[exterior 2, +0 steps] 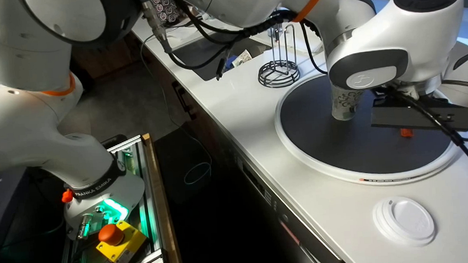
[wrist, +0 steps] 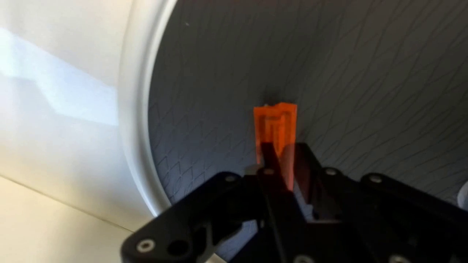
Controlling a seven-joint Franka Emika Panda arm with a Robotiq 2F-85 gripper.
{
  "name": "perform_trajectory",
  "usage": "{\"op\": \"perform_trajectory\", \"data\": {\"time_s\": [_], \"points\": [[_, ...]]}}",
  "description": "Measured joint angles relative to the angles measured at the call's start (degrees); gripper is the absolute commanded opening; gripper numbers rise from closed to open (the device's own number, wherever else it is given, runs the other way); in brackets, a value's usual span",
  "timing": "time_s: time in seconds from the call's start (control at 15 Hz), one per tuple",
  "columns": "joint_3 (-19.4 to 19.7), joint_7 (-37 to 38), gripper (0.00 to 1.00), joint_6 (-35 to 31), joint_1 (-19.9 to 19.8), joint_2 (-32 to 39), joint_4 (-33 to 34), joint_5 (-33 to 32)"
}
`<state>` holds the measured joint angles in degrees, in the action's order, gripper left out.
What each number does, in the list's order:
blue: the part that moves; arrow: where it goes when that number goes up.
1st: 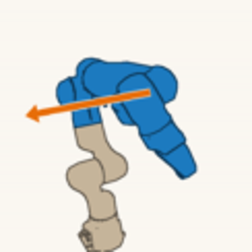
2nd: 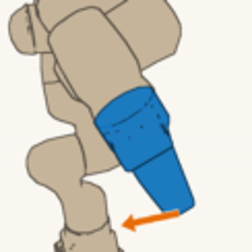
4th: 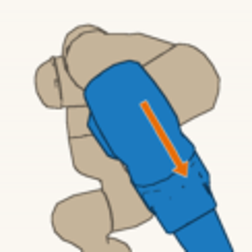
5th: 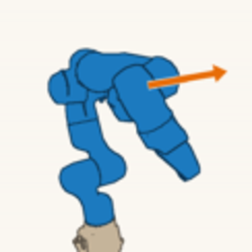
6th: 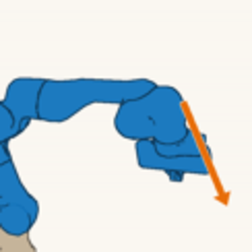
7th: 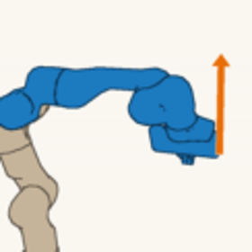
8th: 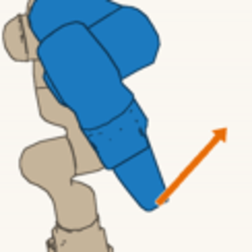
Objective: Turn the paper cup over and put the orange object inside the paper cup
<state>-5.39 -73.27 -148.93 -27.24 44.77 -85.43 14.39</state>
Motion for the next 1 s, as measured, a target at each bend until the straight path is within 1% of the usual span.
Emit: {"op": "perform_trajectory", "data": {"time_s": [0.6, 0.87, 0.93, 1.0], "points": [[0.09, 0.0, 0.0, 0.0, -0.18, -0.02, 0.21, -0.19], [-0.86, -0.32, 0.0, 0.0, -0.89, -0.6, 0.59, -0.05], [-1.02, -0.36, 0.26, 0.0, -1.06, -0.82, 0.75, -0.04], [-1.06, -0.37, 0.27, 0.0, -1.16, -1.05, 0.86, -0.03]]}}
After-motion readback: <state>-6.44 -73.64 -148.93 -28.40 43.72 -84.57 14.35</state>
